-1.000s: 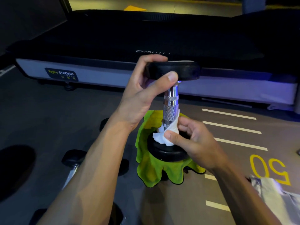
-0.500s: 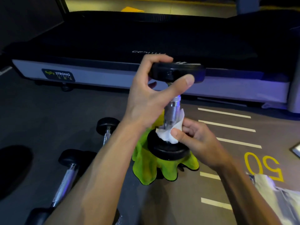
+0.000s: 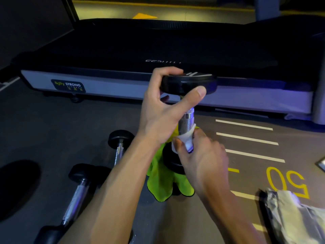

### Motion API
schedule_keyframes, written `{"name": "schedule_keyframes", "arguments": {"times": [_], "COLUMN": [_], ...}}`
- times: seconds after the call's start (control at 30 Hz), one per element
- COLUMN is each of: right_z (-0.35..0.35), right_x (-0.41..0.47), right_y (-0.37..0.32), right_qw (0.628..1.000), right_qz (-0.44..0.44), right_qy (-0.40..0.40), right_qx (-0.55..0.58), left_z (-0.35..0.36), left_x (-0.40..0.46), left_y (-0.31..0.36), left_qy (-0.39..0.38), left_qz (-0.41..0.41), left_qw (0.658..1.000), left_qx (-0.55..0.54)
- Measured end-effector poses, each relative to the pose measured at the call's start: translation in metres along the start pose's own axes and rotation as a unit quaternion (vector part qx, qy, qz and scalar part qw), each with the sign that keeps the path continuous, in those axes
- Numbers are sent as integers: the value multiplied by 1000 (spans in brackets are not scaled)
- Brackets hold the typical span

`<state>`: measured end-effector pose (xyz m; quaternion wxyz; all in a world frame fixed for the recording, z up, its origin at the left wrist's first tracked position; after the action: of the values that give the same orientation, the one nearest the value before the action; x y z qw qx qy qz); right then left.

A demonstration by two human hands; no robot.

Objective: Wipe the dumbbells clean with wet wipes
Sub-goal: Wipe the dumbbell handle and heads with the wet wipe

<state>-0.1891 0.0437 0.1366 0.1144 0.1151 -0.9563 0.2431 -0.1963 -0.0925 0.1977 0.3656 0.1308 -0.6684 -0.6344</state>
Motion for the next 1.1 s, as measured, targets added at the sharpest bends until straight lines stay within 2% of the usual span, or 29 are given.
{"name": "schedule_keyframes", "arguments": {"times": [0.1,0.23,0.3,0.47,0.6,0.67,0.73,0.83,0.9,1.0,1.1], "right_z": [1,15,19,15,4,-4,-15,-19,-17,-7,2], "right_x": [3,9,12,20,29,38,39,16,4,14,19], "right_y": [13,33,36,31,25,21,18,9,10,21,30], "right_qw": [981,938,937,957,965,975,988,985,976,957,897], "right_qz": [-2,8,-5,-44,-62,-50,11,90,100,72,74], "right_qy": [-16,-117,-131,-152,-205,-191,-129,-41,-3,-63,-153], "right_qx": [193,327,325,244,152,107,84,142,196,274,409], "left_z": [-1,0,0,1,2,0,-1,-3,-4,-5,-7], "left_x": [-4,-6,-8,-5,-4,-4,-4,-11,-15,-10,-2], "left_y": [2,3,5,12,18,22,28,37,38,36,32], "left_qy": [3,1,2,-7,-13,0,14,19,18,23,14], "left_qz": [8,19,21,17,0,-18,-41,-46,-45,-39,-39], "left_qw": [1000,999,999,996,992,990,985,980,980,981,982], "left_qx": [7,28,39,88,124,143,167,191,195,189,183]}}
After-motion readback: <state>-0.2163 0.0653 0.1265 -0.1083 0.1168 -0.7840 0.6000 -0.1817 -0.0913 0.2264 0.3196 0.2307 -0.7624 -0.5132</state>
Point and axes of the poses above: each hand's wrist, its own x-axis towards the middle knuckle, its own z-axis out of the palm, y = z × x, the point moved 6 cm from there along x, towards the middle knuckle, and after that the axes turned 14 degrees about y, right-handed, at the moved point
